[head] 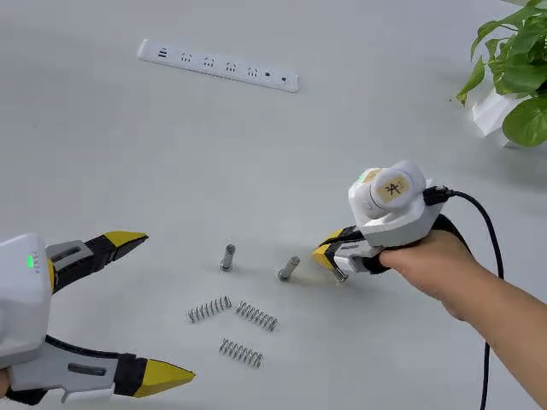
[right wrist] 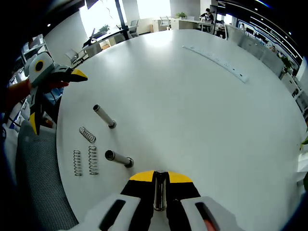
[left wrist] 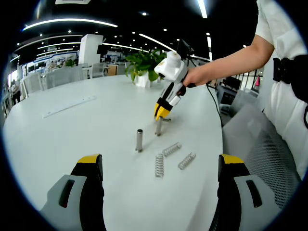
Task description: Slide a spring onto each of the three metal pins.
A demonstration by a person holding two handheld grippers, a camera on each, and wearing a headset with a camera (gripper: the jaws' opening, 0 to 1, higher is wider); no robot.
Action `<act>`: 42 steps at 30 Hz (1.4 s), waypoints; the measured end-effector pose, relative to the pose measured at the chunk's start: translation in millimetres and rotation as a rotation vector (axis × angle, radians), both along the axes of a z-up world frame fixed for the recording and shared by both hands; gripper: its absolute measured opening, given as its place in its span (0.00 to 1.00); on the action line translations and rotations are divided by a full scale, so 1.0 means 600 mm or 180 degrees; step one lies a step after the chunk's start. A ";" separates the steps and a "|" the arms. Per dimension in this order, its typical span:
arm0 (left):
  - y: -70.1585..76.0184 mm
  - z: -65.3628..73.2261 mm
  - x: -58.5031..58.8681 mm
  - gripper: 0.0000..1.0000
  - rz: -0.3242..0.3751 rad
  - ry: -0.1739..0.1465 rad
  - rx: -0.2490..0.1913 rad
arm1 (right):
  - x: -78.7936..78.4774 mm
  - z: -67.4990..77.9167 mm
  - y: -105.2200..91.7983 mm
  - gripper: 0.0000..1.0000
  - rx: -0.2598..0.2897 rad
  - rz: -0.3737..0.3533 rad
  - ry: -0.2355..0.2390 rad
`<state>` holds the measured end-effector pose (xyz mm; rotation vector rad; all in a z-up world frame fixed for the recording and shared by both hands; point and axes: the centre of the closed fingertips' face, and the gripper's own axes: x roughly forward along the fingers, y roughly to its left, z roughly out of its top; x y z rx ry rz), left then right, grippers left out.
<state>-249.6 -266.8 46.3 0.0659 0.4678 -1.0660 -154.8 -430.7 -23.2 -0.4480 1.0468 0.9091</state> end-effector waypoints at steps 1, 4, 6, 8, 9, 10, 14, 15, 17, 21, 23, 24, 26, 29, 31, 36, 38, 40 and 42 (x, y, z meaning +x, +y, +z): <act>0.000 0.000 0.000 0.99 0.0000 -0.0002 0.0000 | -0.001 0.001 -0.001 0.05 0.0005 -0.0002 -0.0005; 0.000 0.002 0.000 0.99 0.0001 -0.0009 0.0001 | -0.002 0.008 -0.003 0.05 0.0030 -0.0013 -0.0035; 0.000 0.002 -0.001 0.99 -0.0001 -0.0011 0.0004 | -0.004 0.011 -0.004 0.05 0.0045 -0.0012 -0.0047; -0.001 0.002 -0.002 0.99 -0.0004 -0.0007 0.0008 | -0.005 0.014 -0.006 0.05 0.0047 -0.0009 -0.0065; -0.001 0.002 -0.002 0.99 -0.0003 -0.0006 0.0009 | -0.006 0.016 -0.006 0.05 0.0052 -0.0013 -0.0068; 0.000 0.002 -0.003 0.99 -0.0004 -0.0009 0.0013 | -0.006 0.017 -0.008 0.05 0.0059 -0.0020 -0.0072; -0.001 0.003 -0.003 0.99 -0.0008 -0.0017 0.0014 | -0.008 0.024 -0.012 0.05 0.0079 -0.0043 -0.0102; -0.001 0.003 -0.003 0.99 -0.0009 -0.0017 0.0014 | -0.008 0.025 -0.014 0.05 0.0083 -0.0047 -0.0108; -0.002 0.004 -0.003 0.99 -0.0011 -0.0018 0.0013 | -0.010 0.028 -0.017 0.05 0.0097 -0.0065 -0.0119; -0.003 0.004 -0.003 0.99 -0.0019 -0.0018 0.0018 | -0.013 0.034 -0.023 0.05 0.0120 -0.0098 -0.0141; -0.004 0.003 -0.003 0.99 -0.0025 -0.0015 0.0019 | -0.015 0.037 -0.027 0.05 0.0147 -0.0121 -0.0154; -0.004 0.003 -0.003 0.99 -0.0025 -0.0012 0.0020 | -0.016 0.038 -0.029 0.05 0.0157 -0.0135 -0.0159; -0.004 0.004 -0.003 0.99 -0.0028 -0.0017 0.0028 | -0.018 0.040 -0.035 0.05 0.0181 -0.0176 -0.0160; -0.005 0.005 -0.003 0.99 -0.0037 -0.0022 0.0030 | -0.022 0.043 -0.039 0.05 0.0207 -0.0216 -0.0170; -0.006 0.005 -0.002 0.99 -0.0038 -0.0021 0.0031 | -0.023 0.044 -0.041 0.05 0.0217 -0.0231 -0.0180; -0.008 0.007 -0.002 0.99 -0.0046 -0.0039 0.0030 | -0.028 0.048 -0.049 0.05 0.0243 -0.0281 -0.0202; -0.009 0.007 -0.003 0.99 -0.0055 -0.0029 0.0033 | -0.030 0.049 -0.052 0.05 0.0256 -0.0304 -0.0207; -0.010 0.006 -0.005 0.99 -0.0076 -0.0035 0.0052 | -0.032 0.050 -0.055 0.05 0.0262 -0.0318 -0.0213; -0.011 0.005 -0.006 0.99 -0.0089 -0.0032 0.0066 | -0.034 0.050 -0.057 0.05 0.0269 -0.0326 -0.0222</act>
